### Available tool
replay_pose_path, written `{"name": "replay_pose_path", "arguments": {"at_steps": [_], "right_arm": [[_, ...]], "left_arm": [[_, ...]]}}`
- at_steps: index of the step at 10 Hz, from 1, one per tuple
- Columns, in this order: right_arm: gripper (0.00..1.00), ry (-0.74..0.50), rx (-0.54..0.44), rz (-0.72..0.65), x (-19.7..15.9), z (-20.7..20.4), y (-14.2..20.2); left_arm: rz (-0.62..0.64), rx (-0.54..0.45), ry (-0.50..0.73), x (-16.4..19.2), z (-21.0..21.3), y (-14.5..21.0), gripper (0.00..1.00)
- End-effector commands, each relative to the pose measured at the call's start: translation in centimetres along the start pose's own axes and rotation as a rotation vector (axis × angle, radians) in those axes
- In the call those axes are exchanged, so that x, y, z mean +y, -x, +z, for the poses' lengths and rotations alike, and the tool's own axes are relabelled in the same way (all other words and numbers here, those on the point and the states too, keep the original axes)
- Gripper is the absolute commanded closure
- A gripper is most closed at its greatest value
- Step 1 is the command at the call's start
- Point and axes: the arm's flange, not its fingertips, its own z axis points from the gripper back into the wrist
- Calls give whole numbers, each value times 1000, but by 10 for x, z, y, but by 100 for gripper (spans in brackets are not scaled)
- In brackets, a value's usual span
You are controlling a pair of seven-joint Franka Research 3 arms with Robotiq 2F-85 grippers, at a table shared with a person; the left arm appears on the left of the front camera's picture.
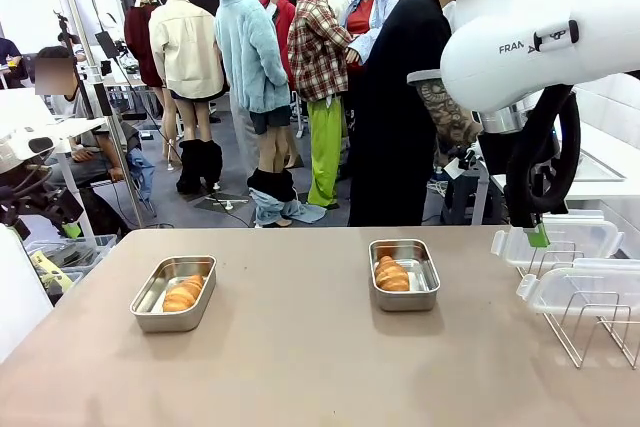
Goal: Place the bread in airtight containers.
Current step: Pick up one Airtight Container lid and hand it to the human.
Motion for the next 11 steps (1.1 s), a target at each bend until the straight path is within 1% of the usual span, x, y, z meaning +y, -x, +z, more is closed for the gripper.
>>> {"name": "replay_pose_path", "arguments": {"at_steps": [1, 11], "right_arm": [[0, -17, 2, -12, 2, 4, -2], [0, -17, 2, -12, 2, 4, -2]], "left_arm": [[-14, 3, 5, 1, 1, 2, 0], [-14, 3, 5, 1, 1, 2, 0]]}}
